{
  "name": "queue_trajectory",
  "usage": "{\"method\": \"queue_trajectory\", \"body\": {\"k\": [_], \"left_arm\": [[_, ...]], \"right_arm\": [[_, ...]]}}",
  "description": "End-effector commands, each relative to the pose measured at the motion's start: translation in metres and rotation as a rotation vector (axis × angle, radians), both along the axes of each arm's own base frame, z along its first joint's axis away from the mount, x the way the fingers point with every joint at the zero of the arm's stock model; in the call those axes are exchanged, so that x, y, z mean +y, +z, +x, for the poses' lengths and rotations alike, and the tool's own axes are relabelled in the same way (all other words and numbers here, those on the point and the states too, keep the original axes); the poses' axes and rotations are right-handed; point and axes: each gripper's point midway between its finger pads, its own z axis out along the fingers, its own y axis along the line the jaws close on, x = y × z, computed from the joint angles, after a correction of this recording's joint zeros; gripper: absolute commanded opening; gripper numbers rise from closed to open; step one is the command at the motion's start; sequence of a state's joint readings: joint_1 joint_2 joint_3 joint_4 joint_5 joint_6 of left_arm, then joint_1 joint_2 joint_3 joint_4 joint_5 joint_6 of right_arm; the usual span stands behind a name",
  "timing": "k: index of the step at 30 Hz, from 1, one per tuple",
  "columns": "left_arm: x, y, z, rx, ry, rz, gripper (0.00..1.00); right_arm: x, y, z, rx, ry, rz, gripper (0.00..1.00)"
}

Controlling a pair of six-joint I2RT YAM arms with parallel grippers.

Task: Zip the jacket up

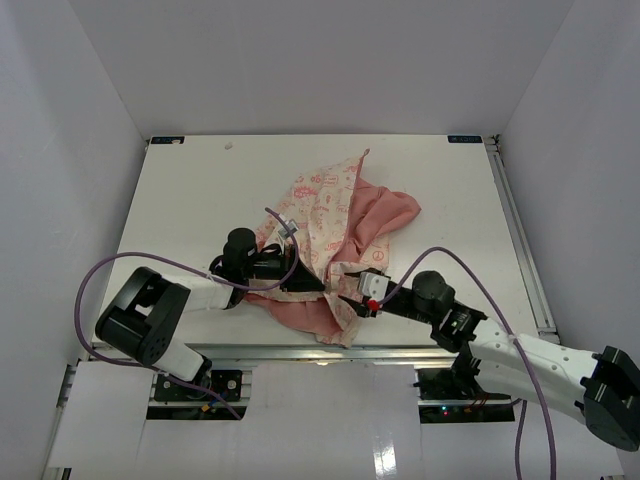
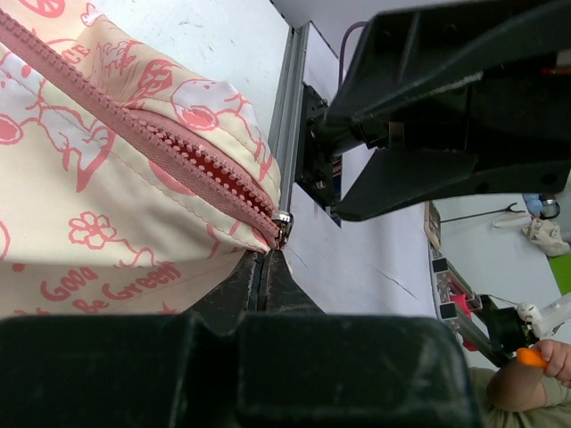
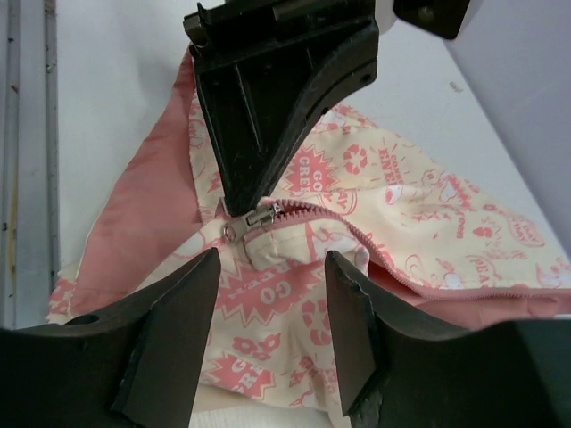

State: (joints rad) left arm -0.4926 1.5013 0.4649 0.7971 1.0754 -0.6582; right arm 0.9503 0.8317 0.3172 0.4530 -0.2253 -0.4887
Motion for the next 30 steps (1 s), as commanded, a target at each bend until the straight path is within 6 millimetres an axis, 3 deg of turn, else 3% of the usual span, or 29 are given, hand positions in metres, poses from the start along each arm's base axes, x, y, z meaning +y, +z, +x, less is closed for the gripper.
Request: {"method": "queue_trajectory", "body": {"k": [1, 9, 19, 30], "left_arm": [[0.003, 0.005, -0.006, -0.01, -0.031, -0.027, 0.0], [0.004, 0.006, -0.009, 0.003, -0.043, -0.037, 0.0], [0.006, 0.007, -0.012, 0.028, -0.064, -0.059, 0.0], [0.007, 0.009, -0.013, 0.039, -0.07, -0.066, 0.0]], "right_arm": [[0.012, 0.02, 0.008, -0.216, -0.075, 0.007, 0.56], [0.018, 0.021, 0.004, -0.348, -0.157, -0.036, 0.51], [0.021, 0.015, -0.001, -0.384, -0.16, -0.067, 0.42], [0.027, 0.003, -0.007, -0.394, -0.154, -0.12, 0.45]]}}
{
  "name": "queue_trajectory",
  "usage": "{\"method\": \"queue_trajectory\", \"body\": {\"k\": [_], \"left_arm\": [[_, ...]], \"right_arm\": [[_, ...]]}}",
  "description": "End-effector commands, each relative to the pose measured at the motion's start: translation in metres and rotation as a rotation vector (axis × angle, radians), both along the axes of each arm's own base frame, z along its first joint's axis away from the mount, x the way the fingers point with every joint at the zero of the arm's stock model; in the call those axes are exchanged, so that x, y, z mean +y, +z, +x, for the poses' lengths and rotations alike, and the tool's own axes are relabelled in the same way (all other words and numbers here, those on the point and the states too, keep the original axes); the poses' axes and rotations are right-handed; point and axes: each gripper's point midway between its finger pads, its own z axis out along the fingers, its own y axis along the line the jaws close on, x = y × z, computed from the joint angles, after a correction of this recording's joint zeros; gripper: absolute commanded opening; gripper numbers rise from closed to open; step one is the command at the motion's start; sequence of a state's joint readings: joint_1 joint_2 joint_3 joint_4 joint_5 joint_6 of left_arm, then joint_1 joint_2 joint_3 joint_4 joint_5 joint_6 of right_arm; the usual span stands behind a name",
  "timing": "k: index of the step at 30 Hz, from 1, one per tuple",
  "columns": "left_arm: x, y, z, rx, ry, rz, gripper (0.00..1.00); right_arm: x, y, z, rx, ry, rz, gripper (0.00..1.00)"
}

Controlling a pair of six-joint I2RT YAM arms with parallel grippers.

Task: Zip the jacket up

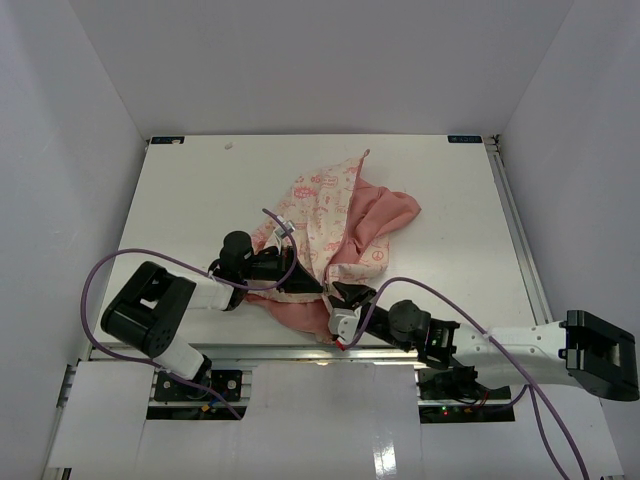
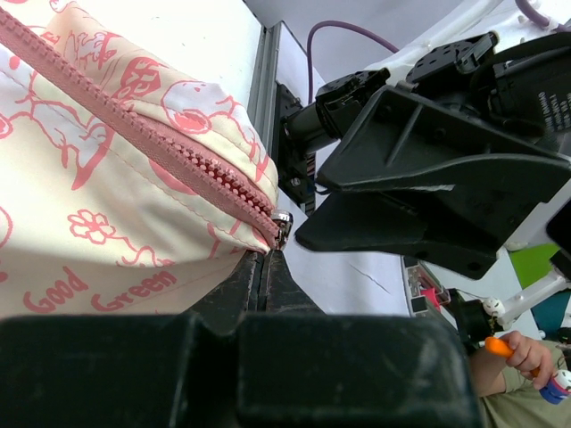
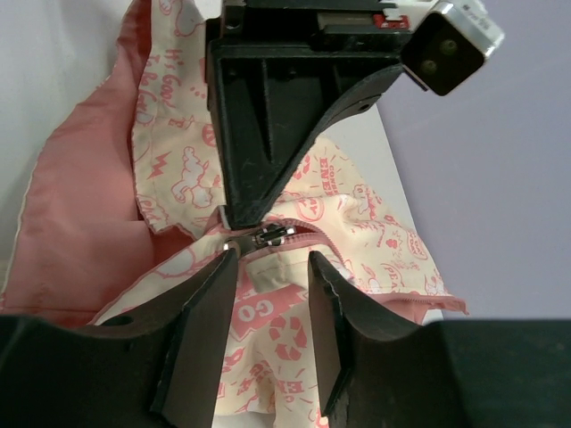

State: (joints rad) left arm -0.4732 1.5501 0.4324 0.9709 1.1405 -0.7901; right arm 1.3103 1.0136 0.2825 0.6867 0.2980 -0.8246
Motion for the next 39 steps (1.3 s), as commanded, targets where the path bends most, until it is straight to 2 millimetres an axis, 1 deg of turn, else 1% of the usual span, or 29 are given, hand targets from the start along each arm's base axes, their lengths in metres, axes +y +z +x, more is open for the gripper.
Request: {"method": "queue_trajectory", "body": {"k": [1, 7, 17, 27, 32, 39], "left_arm": [[0.002, 0.006, -0.006, -0.017, -0.034, -0.021, 0.0], [0.002, 0.005, -0.004, -0.006, -0.033, -0.019, 0.0], [0.003, 0.006, -0.006, 0.0, -0.041, -0.027, 0.0], [0.003, 0.006, -0.007, 0.007, -0.047, -0.032, 0.0], [0.003, 0.006, -0.008, 0.007, -0.051, -0.034, 0.0], [0.003, 0.006, -0.009, 0.009, -0.053, -0.036, 0.0]], "right_arm": [[0.005, 0.01, 0.002, -0.033, -0.025, 0.021, 0.45], [0.005, 0.01, 0.003, -0.045, -0.035, 0.015, 0.44], [0.011, 0.012, 0.001, -0.06, -0.028, 0.007, 0.43], [0.016, 0.017, 0.001, -0.078, -0.032, 0.011, 0.43], [0.016, 0.021, 0.004, -0.093, -0.053, 0.024, 0.43], [0.017, 0.027, 0.002, -0.104, -0.047, 0.046, 0.41]]}}
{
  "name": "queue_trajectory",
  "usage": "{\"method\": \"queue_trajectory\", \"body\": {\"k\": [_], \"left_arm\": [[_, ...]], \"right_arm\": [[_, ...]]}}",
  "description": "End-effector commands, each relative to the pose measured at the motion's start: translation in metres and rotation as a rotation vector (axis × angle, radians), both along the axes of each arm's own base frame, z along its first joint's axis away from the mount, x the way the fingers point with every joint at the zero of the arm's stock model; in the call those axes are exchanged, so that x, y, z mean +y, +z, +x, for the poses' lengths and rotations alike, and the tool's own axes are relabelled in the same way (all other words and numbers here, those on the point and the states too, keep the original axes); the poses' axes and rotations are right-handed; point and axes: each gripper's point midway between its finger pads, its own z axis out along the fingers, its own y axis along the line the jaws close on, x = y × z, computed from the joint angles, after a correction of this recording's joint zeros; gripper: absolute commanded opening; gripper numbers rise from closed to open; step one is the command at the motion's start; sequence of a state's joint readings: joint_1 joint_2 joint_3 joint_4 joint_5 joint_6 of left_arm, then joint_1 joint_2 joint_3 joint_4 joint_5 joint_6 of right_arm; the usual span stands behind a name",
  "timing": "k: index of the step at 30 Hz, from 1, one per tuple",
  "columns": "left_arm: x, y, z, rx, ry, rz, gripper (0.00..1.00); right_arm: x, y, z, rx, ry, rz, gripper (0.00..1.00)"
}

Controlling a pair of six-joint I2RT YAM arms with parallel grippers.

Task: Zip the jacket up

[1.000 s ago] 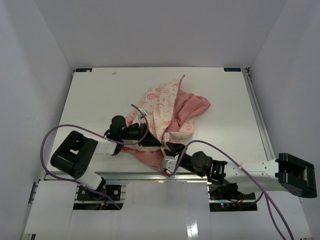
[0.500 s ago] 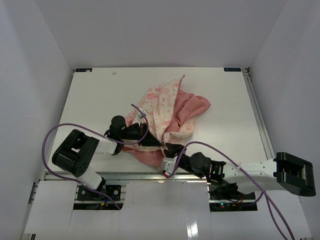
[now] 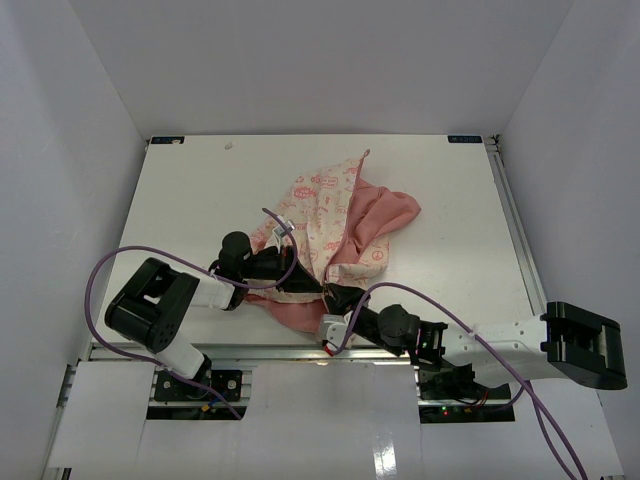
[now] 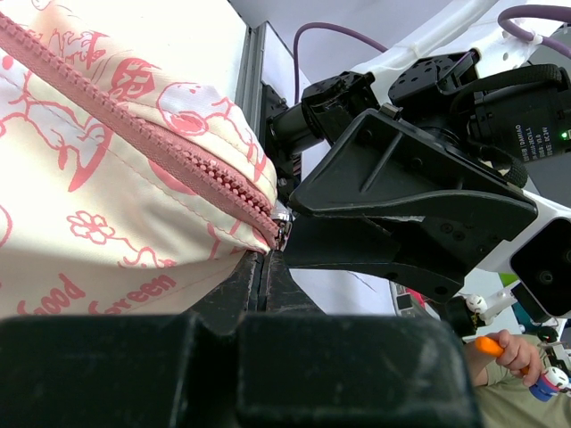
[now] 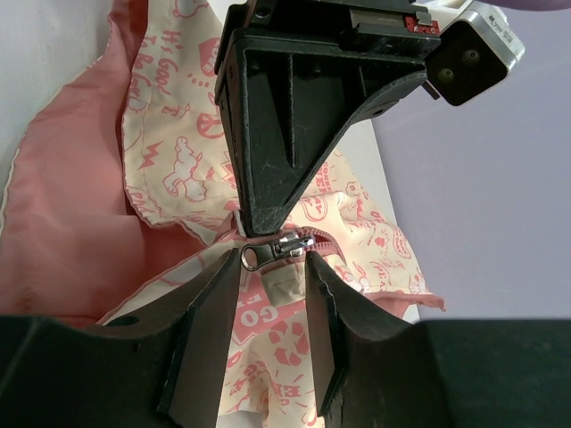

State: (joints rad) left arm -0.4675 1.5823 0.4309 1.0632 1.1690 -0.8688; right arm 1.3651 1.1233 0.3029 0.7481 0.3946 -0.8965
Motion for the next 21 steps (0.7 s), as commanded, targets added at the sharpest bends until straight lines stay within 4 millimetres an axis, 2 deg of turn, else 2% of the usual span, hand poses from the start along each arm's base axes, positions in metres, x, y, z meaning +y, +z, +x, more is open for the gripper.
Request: {"method": "queue_trajectory", "body": {"k": [1, 10, 21], "left_arm": [[0.0028, 0.0021, -0.0069, -0.019, -0.032, -0.014, 0.0], [0.0026, 0.0007, -0.0066, -0.015, -0.034, -0.013, 0.0], [0.0027, 0.0009, -0.0072, -0.013, -0.037, -0.014, 0.0]], "right_arm": [[0.0085, 0.036, 0.0018, -0.041, -0.01, 0.112, 0.4], [0.0072, 0.0387, 0.0037, -0.055, -0.025, 0.126, 0.33], [0.0074, 0.0421, 0.0048, -0.056, -0.035, 0.139, 0.19]]}}
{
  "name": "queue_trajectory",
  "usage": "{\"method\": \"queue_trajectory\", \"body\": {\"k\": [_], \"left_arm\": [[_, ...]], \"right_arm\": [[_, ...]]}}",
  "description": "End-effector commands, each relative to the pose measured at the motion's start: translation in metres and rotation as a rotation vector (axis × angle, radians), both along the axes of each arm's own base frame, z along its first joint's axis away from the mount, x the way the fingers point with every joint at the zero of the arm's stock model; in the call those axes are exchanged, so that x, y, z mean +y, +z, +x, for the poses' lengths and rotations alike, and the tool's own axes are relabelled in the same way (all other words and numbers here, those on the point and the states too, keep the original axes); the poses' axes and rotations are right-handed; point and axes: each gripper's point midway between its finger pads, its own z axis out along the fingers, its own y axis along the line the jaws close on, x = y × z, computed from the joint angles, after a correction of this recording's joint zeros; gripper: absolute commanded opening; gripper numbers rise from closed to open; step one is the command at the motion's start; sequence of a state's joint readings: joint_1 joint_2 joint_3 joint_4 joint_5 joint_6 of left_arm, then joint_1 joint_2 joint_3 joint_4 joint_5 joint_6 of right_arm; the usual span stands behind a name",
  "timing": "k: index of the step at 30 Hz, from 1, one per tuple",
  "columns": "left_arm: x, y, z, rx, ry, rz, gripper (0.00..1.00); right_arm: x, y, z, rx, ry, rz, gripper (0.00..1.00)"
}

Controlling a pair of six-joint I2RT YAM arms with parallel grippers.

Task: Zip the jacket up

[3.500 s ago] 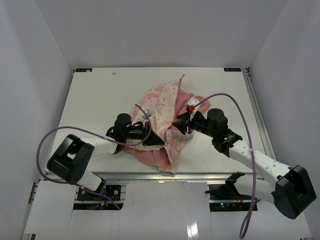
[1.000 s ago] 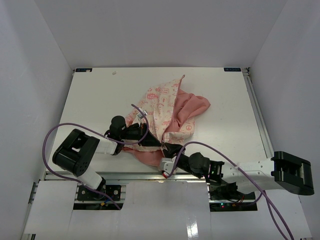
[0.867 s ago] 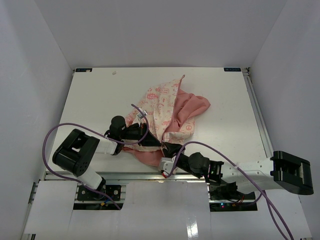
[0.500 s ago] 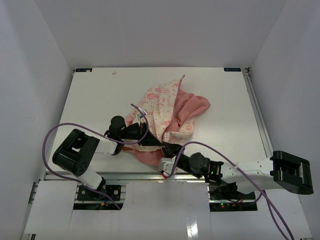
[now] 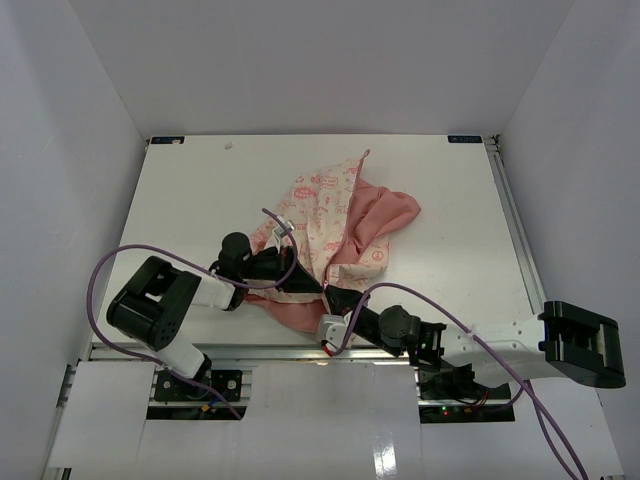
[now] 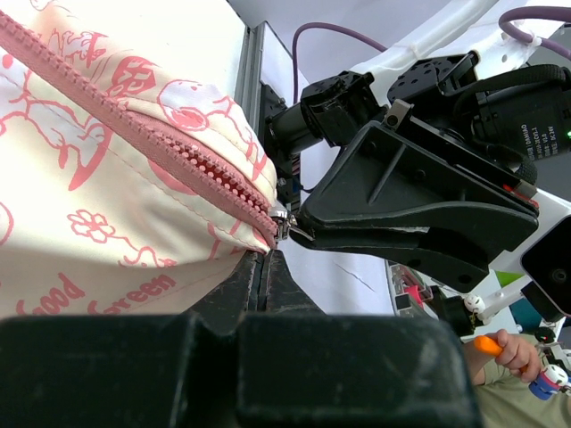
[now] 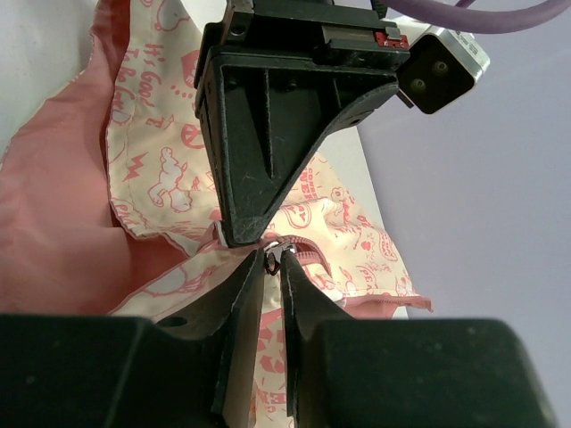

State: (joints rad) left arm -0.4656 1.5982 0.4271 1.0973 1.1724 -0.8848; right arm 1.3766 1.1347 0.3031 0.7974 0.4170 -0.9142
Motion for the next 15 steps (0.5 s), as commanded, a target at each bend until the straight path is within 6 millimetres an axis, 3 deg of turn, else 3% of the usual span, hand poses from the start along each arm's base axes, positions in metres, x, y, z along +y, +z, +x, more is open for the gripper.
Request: {"method": "queue_trajectory", "body": {"k": [1, 15], "left_arm": [[0.0026, 0.0016, -0.0075, -0.016, -0.036, -0.009, 0.0], [0.0028, 0.0025, -0.0082, -0.021, -0.039, -0.012, 0.0]], "right_arm": [[0.0049, 0.0347, 0.0057, -0.032, -0.034, 0.115, 0.18], [0.0113, 0.0306, 0.002, -0.022, -0.003, 0.107, 0.17]]}}
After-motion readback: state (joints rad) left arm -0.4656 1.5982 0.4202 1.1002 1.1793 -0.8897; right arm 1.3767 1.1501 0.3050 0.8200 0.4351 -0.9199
